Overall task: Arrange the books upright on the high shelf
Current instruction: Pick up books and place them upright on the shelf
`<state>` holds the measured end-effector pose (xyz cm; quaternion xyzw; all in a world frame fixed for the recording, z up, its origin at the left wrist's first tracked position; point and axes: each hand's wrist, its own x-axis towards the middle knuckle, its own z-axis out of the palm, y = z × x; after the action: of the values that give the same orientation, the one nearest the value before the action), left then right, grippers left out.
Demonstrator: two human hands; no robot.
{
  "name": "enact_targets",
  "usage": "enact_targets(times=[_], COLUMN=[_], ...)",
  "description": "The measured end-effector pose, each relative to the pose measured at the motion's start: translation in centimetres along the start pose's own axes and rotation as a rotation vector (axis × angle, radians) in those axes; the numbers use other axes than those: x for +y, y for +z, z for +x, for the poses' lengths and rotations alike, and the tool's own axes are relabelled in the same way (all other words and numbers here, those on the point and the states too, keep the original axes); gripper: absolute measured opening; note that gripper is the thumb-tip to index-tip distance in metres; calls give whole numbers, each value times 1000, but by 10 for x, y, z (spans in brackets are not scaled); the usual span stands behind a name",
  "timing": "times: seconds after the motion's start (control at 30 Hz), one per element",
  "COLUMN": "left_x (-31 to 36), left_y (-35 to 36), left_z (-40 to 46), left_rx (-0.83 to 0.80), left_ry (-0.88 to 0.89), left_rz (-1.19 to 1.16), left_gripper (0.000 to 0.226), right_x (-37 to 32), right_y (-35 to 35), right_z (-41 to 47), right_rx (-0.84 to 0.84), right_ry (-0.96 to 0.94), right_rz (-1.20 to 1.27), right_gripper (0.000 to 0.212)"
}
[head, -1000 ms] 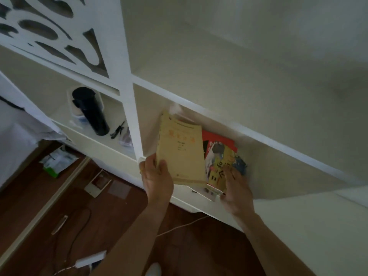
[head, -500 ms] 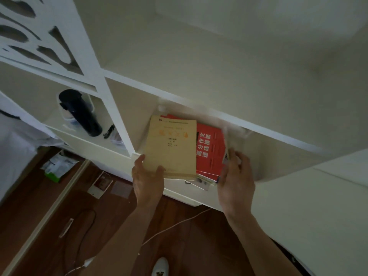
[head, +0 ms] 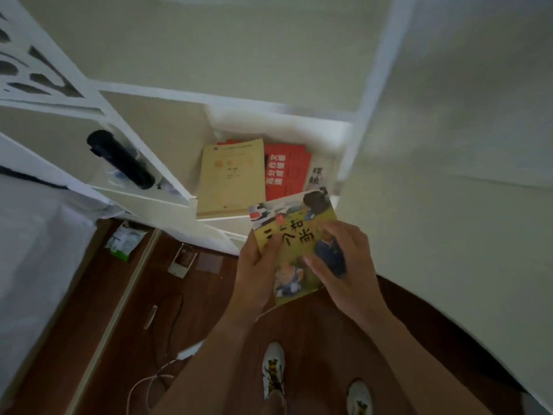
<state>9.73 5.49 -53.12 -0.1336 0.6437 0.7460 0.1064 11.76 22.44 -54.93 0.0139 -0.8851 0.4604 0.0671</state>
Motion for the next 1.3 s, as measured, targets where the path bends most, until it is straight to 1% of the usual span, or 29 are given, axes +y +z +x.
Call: enact_targets(times=[0.07, 0.13, 0.17, 0.2, 0.23, 0.27, 0.33, 0.4, 0.47, 0.5, 0.57, 0.6, 0.67, 0.7, 0.73, 0.8, 0.83, 0.87, 0.9, 0.93, 0.97, 1.0, 1.03, 1.07, 1.1, 1.17, 1.23, 1.27, 1.3], left_x=[-8, -24, -32, -40, -48, -57, -77, -99, -122, -133, -153, -165, -182, -191, -200, -209, -208, -206, -200, -193, -180, -170, -156, -144, -131, -102, -71, -56, -41], left_y=[39, 92, 123, 156, 190, 223, 283, 333, 369, 385, 414, 427, 451, 460, 467, 472, 468, 462, 453, 439, 421, 397, 368, 336, 301, 223, 146, 110, 77], left_z=[-21, -40, -50, -60, -70, -80, -98, -116, -128, -133, -140, -143, -151, -155, -157, -158, -156, -152, -146, -140, -134, -125, -113, -100, -85, -55, -29, -16, -3], left_rx=[-117, -246, -287, -322, -357, -398, -487, -572, -614, -634, -693, -744, -878, -933, -963, -961, -959, -960, -948, -920, -868, -794, -700, -583, -453, -170, 141, 273, 382], left_ry=[6, -4, -8, -13, -12, -12, -14, -35, -23, -16, -2, -6, -46, -86, -133, -176, -175, -170, -162, -154, -137, -95, -54, -19, 7, 52, 115, 153, 181], left_rz=[47, 116, 165, 210, 253, 297, 391, 443, 493, 522, 609, 674, 801, 826, 818, 772, 767, 772, 775, 762, 740, 709, 675, 645, 630, 609, 561, 538, 534], left_gripper=[33, 32, 31, 29, 26, 24, 21, 18, 18, 18, 25, 32, 45, 48, 48, 44, 42, 43, 44, 45, 45, 43, 39, 35, 30, 28, 30, 31, 32], right_x=[30, 61, 75, 89, 102, 114, 139, 172, 209, 227, 259, 274, 298, 310, 314, 320, 320, 314, 305, 291, 275, 253, 228, 199, 172, 117, 65, 41, 20], right_y=[-43, -94, -123, -152, -181, -212, -275, -335, -377, -390, -398, -396, -387, -381, -378, -376, -376, -374, -369, -359, -341, -315, -283, -247, -209, -133, -61, -29, 1], right_z=[-33, -67, -86, -105, -124, -143, -182, -223, -258, -271, -286, -291, -297, -301, -302, -301, -298, -293, -283, -269, -253, -232, -208, -182, -157, -110, -64, -41, -20], right_rx=[125, 161, 168, 201, 268, 361, 576, 745, 847, 865, 848, 809, 660, 576, 522, 449, 420, 412, 427, 461, 482, 483, 462, 409, 341, 217, 84, 37, 6], right_ry=[160, 392, 473, 516, 547, 586, 726, 862, 952, 981, 1041, 1082, 1164, 1187, 1180, 1160, 1160, 1185, 1171, 1097, 936, 748, 598, 498, 410, 260, 143, 76, 24], right_rz=[47, 218, 273, 280, 273, 275, 258, 212, 165, 125, 25, -51, -230, -278, -275, -270, -323, -428, -553, -656, -715, -717, -639, -511, -394, -235, -107, -71, -56], right_gripper=[60, 65, 59, 48, 40, 36, 39, 46, 49, 48, 48, 48, 57, 62, 59, 42, 42, 48, 56, 60, 56, 48, 39, 33, 30, 26, 34, 39, 39])
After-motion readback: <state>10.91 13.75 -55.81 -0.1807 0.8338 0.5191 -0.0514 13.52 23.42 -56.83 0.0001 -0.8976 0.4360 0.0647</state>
